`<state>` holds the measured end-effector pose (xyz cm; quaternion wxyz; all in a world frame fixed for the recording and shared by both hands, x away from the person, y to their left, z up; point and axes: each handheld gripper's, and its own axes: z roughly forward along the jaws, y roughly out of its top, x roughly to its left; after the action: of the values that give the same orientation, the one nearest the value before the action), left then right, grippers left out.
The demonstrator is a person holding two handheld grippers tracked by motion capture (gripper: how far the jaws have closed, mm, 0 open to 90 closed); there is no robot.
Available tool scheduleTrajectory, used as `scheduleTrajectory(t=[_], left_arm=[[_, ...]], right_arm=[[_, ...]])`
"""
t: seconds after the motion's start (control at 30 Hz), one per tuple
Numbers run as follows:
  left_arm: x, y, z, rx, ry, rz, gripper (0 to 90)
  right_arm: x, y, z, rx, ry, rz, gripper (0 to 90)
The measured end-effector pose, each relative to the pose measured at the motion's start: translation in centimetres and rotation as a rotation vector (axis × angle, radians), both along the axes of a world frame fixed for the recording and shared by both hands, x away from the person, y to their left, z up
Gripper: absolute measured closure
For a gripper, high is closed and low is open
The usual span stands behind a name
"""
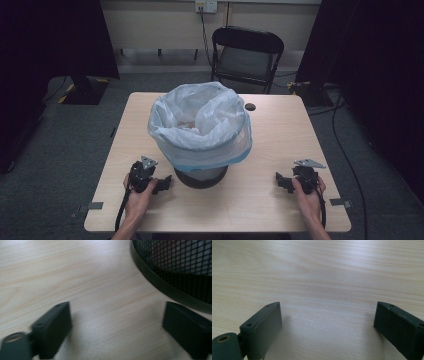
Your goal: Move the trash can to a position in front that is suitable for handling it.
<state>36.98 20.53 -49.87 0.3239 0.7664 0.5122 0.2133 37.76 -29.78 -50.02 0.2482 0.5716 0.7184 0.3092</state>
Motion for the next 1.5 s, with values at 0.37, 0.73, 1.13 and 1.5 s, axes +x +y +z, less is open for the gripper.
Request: scheduleTrajectory(t=[0.37, 0.73, 1.13, 1.5], left_arm=[[-0.3, 1.0, 2.5, -0.011, -0.051, -0.010, 17.0], [1.1, 1.5, 4.7, -0.089, -0.073, -0.044, 16.4], [4.0, 2.4, 7.0, -0.187, -0.130, -0.032, 18.7], [5.9, 2.3, 6.1, -0.271, -0.179, -0.034, 18.4]], right_arm=[[0.0, 1.4, 3.0, 0.120, -0.055, 0.121, 13.1], [2.8, 5.0, 6.7, 0.211, -0.122, 0.232, 14.4], [6.1, 8.5, 11.1, 0.272, -0.184, 0.307, 13.0], [8.5, 11.9, 9.7, 0.269, -0.162, 0.324, 14.8]])
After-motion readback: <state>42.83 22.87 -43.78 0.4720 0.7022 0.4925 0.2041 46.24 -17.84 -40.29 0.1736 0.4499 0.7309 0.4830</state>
